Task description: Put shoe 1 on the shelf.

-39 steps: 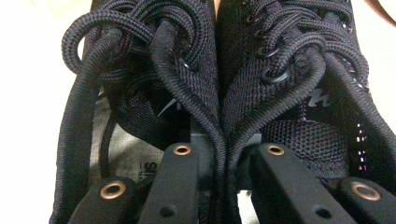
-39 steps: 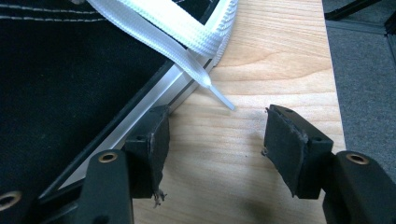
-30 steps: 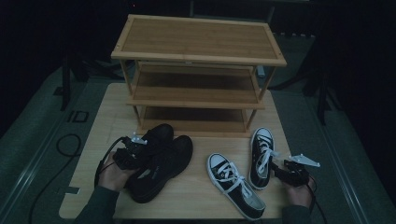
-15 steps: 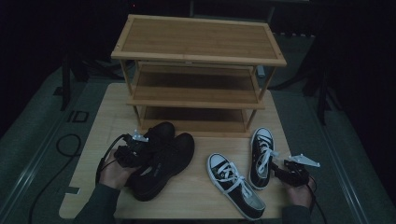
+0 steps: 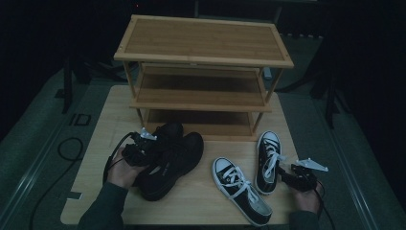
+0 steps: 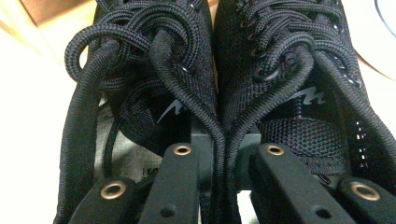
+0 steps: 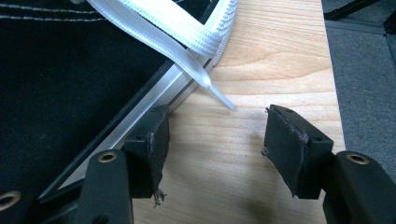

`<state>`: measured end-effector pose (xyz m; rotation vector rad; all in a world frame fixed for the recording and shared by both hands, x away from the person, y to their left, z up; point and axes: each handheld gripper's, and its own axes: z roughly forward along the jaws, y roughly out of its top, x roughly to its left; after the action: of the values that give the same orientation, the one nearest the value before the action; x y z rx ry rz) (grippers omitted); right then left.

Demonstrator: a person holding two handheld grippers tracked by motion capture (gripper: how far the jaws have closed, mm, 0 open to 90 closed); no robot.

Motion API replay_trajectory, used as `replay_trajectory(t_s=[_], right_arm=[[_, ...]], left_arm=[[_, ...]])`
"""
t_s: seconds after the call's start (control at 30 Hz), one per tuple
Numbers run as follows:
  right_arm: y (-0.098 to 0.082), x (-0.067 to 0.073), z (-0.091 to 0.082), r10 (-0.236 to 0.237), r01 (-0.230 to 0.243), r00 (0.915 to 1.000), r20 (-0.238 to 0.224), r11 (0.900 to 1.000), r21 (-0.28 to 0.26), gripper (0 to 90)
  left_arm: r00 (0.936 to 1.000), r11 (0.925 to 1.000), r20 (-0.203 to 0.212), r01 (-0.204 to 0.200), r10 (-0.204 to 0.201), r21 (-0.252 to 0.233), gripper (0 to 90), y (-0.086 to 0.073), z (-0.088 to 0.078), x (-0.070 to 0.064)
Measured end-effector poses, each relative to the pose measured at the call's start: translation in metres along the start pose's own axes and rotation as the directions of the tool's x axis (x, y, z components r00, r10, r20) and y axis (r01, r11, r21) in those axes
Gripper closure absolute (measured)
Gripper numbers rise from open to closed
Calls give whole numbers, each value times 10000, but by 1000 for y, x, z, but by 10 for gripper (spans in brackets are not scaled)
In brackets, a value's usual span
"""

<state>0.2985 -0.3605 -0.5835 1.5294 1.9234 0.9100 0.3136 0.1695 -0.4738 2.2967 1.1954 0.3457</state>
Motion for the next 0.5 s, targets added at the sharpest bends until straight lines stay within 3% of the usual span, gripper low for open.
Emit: replay_trajectory(t_s=[0.3, 0.5], right_arm=[[0, 0, 0, 4, -4, 10000, 0, 10000, 0, 399], [0, 0, 0, 11, -11, 10000, 2, 10000, 4, 398]], left_arm=[[10000, 10000, -16, -60, 60, -52, 837, 10, 5, -1], [9997, 9997, -237, -10, 4, -251, 838, 18, 8, 2]])
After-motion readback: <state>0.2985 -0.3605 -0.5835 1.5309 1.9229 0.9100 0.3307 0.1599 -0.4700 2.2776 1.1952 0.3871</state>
